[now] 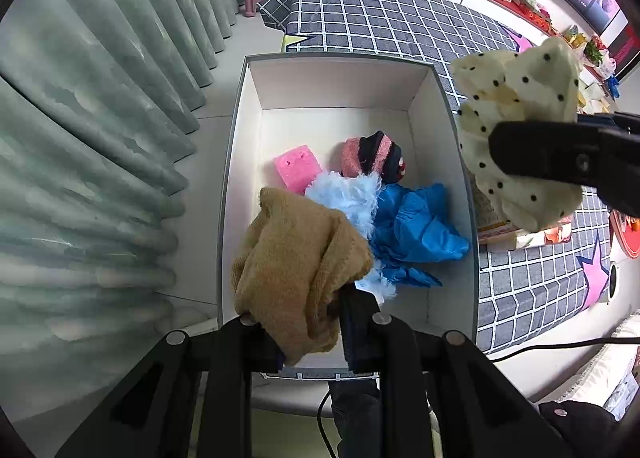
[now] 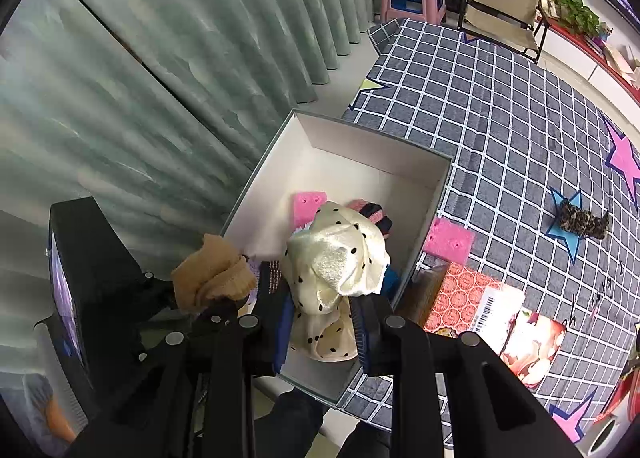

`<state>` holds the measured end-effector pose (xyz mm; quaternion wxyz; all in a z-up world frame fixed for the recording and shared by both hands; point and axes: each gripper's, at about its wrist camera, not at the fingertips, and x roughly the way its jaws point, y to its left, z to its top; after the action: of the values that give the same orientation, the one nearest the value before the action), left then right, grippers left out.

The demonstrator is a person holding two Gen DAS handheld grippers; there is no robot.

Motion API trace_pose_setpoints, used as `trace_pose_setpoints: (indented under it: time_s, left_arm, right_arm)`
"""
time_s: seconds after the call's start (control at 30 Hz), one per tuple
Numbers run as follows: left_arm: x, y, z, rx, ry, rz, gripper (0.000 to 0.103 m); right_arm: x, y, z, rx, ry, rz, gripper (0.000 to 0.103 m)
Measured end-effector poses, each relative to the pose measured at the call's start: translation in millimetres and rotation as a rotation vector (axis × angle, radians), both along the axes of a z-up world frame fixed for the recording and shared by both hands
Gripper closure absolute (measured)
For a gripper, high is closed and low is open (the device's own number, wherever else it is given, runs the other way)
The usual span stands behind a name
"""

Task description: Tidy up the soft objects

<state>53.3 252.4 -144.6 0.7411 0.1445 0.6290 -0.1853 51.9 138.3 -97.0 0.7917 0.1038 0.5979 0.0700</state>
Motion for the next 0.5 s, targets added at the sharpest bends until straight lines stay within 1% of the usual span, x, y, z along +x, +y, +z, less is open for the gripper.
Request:
trace_pose_setpoints:
  time_s: [0.5]
  left_arm:
    - [4,-3,-7,0.012,0.016,-0.004,0.081]
  right_arm:
    - [14,-3,-8,-0.002,0.023,0.010,0.075]
